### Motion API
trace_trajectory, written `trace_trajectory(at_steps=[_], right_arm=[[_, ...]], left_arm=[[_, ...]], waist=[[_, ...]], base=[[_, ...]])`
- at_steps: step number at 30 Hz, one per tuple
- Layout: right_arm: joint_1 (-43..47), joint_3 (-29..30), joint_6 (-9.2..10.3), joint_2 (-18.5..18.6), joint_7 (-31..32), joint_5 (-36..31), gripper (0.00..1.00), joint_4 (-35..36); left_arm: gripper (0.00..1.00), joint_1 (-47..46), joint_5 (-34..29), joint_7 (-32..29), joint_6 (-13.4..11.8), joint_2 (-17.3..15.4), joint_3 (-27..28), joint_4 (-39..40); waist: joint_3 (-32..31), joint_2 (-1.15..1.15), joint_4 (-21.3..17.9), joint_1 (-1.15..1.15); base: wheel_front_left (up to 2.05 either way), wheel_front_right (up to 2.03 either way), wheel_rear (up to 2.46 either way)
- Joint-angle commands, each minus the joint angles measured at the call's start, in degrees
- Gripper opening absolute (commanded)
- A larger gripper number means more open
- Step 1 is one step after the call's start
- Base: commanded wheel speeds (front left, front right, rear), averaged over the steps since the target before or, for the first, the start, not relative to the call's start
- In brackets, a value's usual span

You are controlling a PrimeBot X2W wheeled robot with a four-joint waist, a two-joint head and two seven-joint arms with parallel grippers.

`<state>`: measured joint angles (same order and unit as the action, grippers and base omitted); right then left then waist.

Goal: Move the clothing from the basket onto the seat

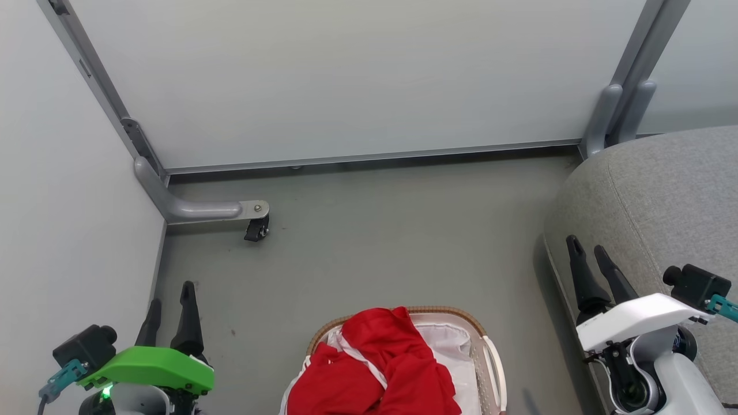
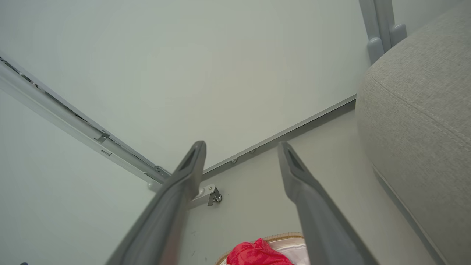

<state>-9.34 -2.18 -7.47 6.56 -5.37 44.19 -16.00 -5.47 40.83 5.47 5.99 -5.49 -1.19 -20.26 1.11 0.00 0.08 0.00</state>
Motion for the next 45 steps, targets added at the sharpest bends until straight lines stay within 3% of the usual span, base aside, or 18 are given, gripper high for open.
trace_trajectory(at_steps=[1,16,45], right_arm=[[-1.67,-0.33,-0.02,0.63,-0.70,-2.14,1.00,0.34],[-0.83,-2.09,-0.02,0.86,-3.11,-12.89,1.00,-0.29],[0.58,-0.21,-0.03,-0.75,-7.07,-28.74,1.00,-1.69]], left_arm=[[1.00,-1.62,-2.51,0.63,-0.43,-0.92,-0.32,0.39],[1.00,0.67,-11.53,2.98,-1.22,-1.35,-2.20,0.26],[1.00,3.37,-26.66,7.07,-0.38,0.35,0.77,-0.02]], waist=[[0.00,0.00,-0.01,0.00],[-0.15,0.00,-0.16,0.00],[-0.66,0.00,-0.36,0.00]], base=[[0.00,0.00,0.00],[0.00,0.00,0.00],[0.00,0.00,0.00]])
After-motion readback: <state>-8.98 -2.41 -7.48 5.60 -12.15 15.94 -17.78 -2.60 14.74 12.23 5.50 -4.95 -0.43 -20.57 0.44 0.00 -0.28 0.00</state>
